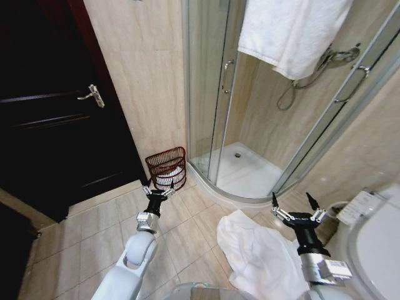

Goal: Discard the used towel into the hamper.

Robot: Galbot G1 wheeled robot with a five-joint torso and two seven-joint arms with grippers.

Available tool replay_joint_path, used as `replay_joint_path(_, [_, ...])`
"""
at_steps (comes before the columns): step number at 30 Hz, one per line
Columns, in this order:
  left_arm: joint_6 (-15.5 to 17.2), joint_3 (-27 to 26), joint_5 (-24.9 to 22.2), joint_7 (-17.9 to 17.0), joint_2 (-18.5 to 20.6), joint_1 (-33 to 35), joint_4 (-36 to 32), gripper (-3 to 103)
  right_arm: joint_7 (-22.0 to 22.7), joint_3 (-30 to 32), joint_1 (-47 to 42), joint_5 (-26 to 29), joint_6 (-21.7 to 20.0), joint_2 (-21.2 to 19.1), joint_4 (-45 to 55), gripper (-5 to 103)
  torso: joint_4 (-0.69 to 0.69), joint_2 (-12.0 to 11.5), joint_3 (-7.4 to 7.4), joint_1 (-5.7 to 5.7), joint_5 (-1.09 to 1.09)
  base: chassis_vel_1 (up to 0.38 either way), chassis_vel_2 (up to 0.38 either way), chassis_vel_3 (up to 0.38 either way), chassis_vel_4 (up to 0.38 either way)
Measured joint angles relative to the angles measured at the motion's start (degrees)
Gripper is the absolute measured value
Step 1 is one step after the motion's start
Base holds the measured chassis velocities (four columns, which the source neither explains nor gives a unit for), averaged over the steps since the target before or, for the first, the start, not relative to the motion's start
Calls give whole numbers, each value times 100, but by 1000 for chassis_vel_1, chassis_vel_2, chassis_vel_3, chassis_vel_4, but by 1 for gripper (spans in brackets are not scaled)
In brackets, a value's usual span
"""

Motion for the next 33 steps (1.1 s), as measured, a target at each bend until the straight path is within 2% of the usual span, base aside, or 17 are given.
replay_joint_path(9, [-33,12,-4,-5,-15,15,-37,100,0,10,-31,19,-7,0,17,100,0,0,0,0,0,-47,-95,5,47])
replay_joint_path(16, [-45,13,-7,15,-36,18,-43,100,-9,6,58,20,142,0,-13,100,0,0,0,0,1,-2,-12,9,26])
replay_joint_path(23, [-60,-10,-3,40,-41,54,-54,100,210,-2,147,26,40,0,-10,100,0,0,0,0,0,0,0,0,0])
replay_joint_path(33, [-61,2,24,58,-67,59,-84,100,266,40,120,95,6,0,-3,100,0,0,0,-1,0,-12,11,14,-10])
